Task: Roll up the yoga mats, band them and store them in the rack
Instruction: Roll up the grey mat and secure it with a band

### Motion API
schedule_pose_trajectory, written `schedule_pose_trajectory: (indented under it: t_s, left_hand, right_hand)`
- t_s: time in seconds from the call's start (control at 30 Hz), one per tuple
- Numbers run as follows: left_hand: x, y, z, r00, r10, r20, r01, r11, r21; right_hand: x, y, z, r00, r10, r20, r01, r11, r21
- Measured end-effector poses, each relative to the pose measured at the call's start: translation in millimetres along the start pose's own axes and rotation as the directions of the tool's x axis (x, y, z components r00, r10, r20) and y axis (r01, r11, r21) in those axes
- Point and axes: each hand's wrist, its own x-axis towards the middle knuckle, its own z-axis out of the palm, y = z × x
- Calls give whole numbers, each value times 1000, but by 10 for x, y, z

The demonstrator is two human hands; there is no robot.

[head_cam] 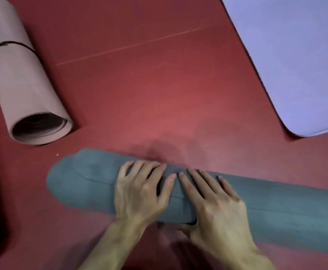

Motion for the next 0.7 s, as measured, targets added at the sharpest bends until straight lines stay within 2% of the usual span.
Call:
schedule_pose_trajectory:
  t_s: [0.17, 0.3, 0.37, 0.53, 0.6, 0.7]
  left_hand:
    - [226, 9, 59, 998, -53, -15, 54, 998, 43]
    - [374, 29, 56, 991, -98, -86, 104, 992, 67]
    - [397, 47, 38, 990, -108, -95, 114, 991, 69]
    - [366, 21, 74, 992, -112, -54, 117, 988, 101]
    - [338, -1, 82, 997, -75, -32, 78, 993, 94]
    - [269, 24, 110, 997, 16, 77, -19, 999, 43]
  right_hand:
    - [126, 115, -68, 999, -10, 48, 10, 1000, -10]
    - [304, 84, -158, 971, 85, 223, -81, 996, -28]
    - [366, 74, -177, 961, 98, 259, -94, 995, -26]
    - [429, 169, -158, 980, 43, 196, -51, 998, 34]
    - [402, 215, -85, 992, 14, 127, -21, 999, 48]
    - [386, 243, 10, 999, -29, 41, 26, 997, 66]
